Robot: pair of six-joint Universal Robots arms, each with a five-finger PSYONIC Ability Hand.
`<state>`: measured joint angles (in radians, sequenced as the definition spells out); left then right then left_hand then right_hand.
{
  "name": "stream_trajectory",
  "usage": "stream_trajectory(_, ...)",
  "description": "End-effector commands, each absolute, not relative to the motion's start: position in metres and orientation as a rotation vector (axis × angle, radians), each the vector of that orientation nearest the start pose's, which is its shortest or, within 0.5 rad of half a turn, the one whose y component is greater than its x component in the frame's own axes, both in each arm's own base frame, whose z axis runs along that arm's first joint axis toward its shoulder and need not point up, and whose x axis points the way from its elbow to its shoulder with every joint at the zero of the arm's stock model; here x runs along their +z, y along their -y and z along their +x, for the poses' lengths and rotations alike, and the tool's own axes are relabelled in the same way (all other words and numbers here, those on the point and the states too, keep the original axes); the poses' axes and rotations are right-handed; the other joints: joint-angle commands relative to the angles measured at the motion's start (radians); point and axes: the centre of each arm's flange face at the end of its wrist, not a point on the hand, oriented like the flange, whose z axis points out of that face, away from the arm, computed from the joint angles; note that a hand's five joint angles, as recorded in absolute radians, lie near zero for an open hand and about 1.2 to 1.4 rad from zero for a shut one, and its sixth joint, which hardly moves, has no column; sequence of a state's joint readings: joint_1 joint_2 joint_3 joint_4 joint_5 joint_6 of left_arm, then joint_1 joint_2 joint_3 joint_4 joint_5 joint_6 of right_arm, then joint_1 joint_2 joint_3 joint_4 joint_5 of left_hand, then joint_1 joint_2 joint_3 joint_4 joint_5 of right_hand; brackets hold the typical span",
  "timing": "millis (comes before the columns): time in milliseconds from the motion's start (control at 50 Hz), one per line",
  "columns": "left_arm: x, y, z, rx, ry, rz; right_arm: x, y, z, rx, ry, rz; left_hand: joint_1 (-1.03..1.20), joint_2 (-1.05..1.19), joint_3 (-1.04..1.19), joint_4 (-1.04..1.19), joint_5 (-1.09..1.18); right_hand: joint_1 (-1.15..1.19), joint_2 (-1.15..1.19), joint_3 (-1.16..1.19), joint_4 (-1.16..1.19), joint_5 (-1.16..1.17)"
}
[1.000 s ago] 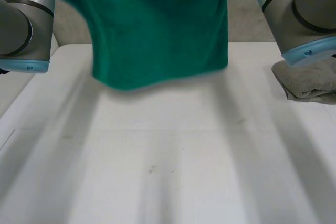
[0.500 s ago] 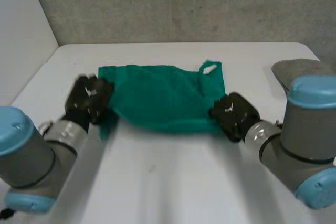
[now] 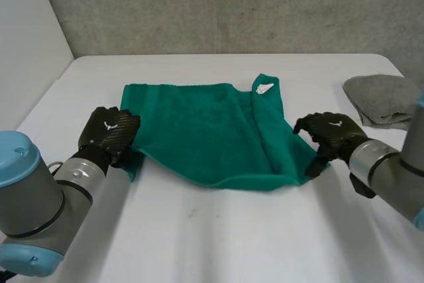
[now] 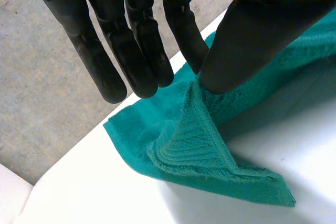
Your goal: Fold the laundry.
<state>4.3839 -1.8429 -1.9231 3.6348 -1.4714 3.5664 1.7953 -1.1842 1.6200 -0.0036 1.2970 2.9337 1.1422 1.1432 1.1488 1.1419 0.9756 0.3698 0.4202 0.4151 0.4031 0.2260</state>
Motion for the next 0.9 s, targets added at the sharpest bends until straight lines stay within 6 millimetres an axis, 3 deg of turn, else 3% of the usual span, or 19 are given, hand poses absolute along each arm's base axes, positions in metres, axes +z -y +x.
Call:
stream_trajectory(20,0.166,0.256,-0.235,-2.079,-2.163,0.963,0.164,0.288,0.207,-1.378,-2.413,-0.517,0.158,0.157,0.151,0.158,0.150,0.032,-0.018,-0.013,-0.001,0.001)
stream_trajectory(100,0.165,0.257,-0.235,-2.079,-2.163,0.963,0.151,0.282,0.208,-1.274,-2.393,-0.452,0.160,0.160,0.154,0.161,0.153,0.041,-0.009,-0.004,0.008,0.010)
stream_trajectory(340,0.168,0.258,-0.236,-2.090,-2.151,0.958,0.130,0.287,0.215,-1.255,-2.375,-0.446,0.158,0.157,0.151,0.158,0.150,0.073,0.023,0.028,0.040,0.043)
stream_trajectory(480,0.168,0.259,-0.235,-2.088,-2.155,0.955,0.119,0.281,0.233,-1.211,-2.356,-0.506,0.158,0.157,0.151,0.158,0.150,0.073,0.023,0.028,0.040,0.043)
stream_trajectory(640,0.165,0.259,-0.235,-2.076,-2.167,0.955,0.120,0.286,0.248,-1.299,-2.329,-0.537,0.072,0.072,0.066,0.073,0.065,0.103,0.052,0.057,0.069,0.072)
stream_trajectory(740,0.164,0.260,-0.234,-2.076,-2.192,0.936,0.113,0.293,0.255,-1.355,-2.348,-0.534,-0.068,-0.069,-0.075,-0.068,-0.076,0.393,0.342,0.347,0.359,0.362)
stream_trajectory(760,0.164,0.259,-0.234,-2.076,-2.202,0.930,0.113,0.295,0.256,-1.366,-2.347,-0.537,-0.089,-0.090,-0.095,-0.089,-0.097,0.504,0.453,0.459,0.471,0.473)
stream_trajectory(800,0.163,0.260,-0.232,-2.074,-2.231,0.903,0.110,0.300,0.259,-1.404,-2.347,-0.541,-0.168,-0.169,-0.174,-0.167,-0.176,0.988,0.937,0.942,0.954,0.957)
stream_trajectory(900,0.159,0.263,-0.229,-2.050,-2.318,0.846,0.122,0.316,0.260,-1.534,-2.305,-0.535,-0.353,-0.354,-0.360,-0.353,-0.361,1.026,0.976,0.981,0.993,0.996)
